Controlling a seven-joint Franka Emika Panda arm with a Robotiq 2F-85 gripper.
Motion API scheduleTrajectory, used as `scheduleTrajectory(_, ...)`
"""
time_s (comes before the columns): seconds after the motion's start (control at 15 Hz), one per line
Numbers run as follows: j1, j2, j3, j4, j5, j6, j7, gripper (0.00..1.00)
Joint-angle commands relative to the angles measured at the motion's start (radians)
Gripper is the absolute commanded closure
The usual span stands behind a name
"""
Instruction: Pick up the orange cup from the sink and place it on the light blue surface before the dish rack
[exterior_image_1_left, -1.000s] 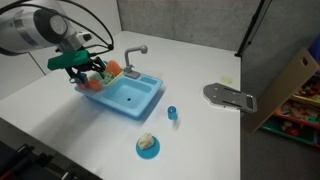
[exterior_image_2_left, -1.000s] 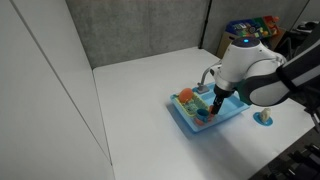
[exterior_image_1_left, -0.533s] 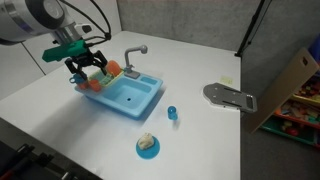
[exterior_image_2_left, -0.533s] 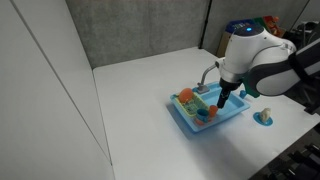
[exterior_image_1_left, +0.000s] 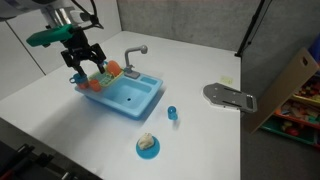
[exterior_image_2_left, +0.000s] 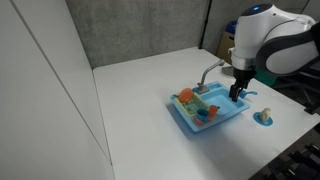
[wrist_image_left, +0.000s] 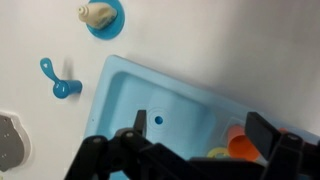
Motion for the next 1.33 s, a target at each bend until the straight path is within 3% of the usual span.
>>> scheduleTrajectory(0.0,-0.063,-0.074,0.023,-0.009,0.092,-0.104,0.015,0.00)
scheduleTrajectory(0.73,-0.189,-0.278,0.007,0.003,0.256,-0.348,-0.008,0.00)
scheduleTrajectory(1.27,-0.212,-0.456,0.009,0.007,0.312,-0.389,-0.014,0.00)
